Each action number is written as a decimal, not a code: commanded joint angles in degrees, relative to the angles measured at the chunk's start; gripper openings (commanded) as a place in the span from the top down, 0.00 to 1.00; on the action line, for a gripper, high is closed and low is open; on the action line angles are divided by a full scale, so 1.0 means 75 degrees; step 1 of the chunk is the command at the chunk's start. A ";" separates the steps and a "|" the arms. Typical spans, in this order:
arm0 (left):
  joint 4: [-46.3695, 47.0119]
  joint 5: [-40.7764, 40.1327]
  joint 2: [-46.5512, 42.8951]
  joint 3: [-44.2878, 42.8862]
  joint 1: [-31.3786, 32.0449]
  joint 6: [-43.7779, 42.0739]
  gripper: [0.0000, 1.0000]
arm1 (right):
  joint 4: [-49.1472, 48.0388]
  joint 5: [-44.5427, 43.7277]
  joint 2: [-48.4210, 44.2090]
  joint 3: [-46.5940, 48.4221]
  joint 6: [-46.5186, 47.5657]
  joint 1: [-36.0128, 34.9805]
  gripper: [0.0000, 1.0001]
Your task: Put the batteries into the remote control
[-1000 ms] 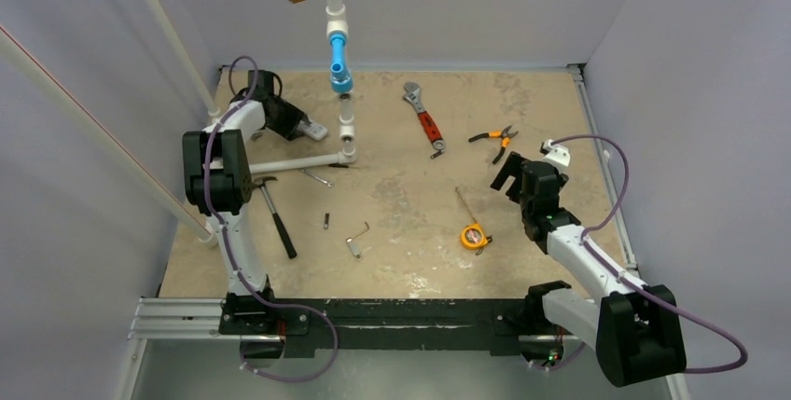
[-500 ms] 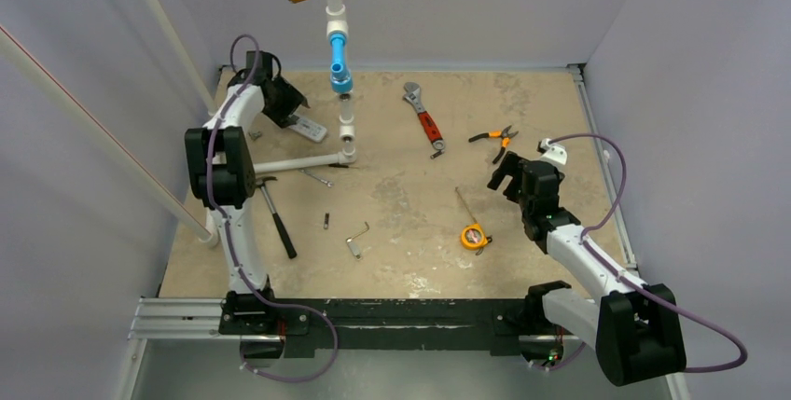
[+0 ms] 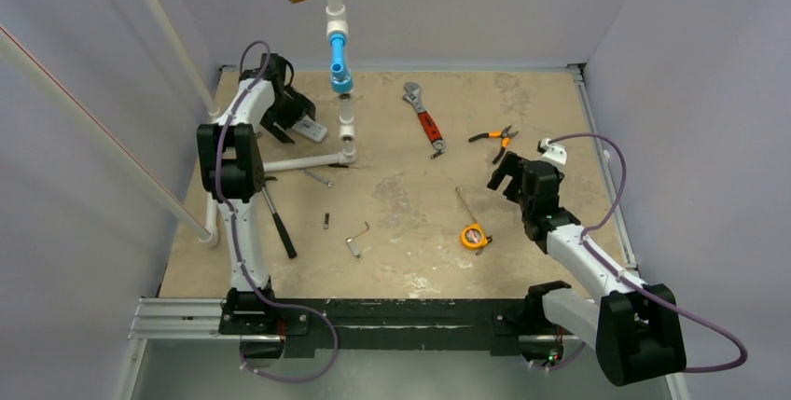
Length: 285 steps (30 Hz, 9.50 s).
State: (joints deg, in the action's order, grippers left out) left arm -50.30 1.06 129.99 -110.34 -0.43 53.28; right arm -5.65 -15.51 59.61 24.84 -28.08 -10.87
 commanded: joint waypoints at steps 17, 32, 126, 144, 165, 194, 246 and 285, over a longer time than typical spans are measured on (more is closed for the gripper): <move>-0.1393 -0.1388 0.0707 -0.1649 0.0520 0.1633 0.11 | -0.0197 -0.0182 -0.0277 0.0087 0.0029 -0.0027 0.02; -0.2187 -0.1928 0.1183 -0.2286 0.0703 0.1477 0.50 | -0.0265 -0.0206 -0.0589 -0.0031 0.0027 -0.0026 0.02; -0.1067 -0.0281 0.0985 -0.1620 0.0057 -0.2678 0.44 | -0.0383 -0.0052 -0.0606 -0.0136 -0.0019 -0.0026 0.02; 0.1613 -0.0118 -0.1296 0.1399 0.0057 -0.2967 1.00 | -0.0287 -0.0108 -0.0659 -0.0061 0.0050 -0.0021 0.02; 0.3060 -0.1437 -0.6600 0.5711 0.1374 -0.2989 1.00 | -0.0254 0.0356 -0.0806 0.0135 -0.0372 -0.0021 0.01; 0.6704 0.2847 -1.1770 1.1047 0.5234 -0.3141 1.00 | -0.2241 0.5592 -0.1085 -0.0383 0.0068 -0.0839 0.08; 1.3034 0.4906 -0.8056 0.9216 0.5682 -0.0568 1.00 | -1.1431 0.8969 0.2102 -0.0438 -0.4969 -0.2170 0.02; 0.9198 0.1580 -0.8900 0.8900 0.5616 -0.1816 0.02 | -0.4871 0.7351 0.0100 0.0137 -0.1337 -0.2324 1.00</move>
State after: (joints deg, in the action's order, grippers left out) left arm 28.73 23.77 66.74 -40.18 42.13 44.27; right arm -66.74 48.42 67.59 21.93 -54.65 -28.18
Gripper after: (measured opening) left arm 0.960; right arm 0.500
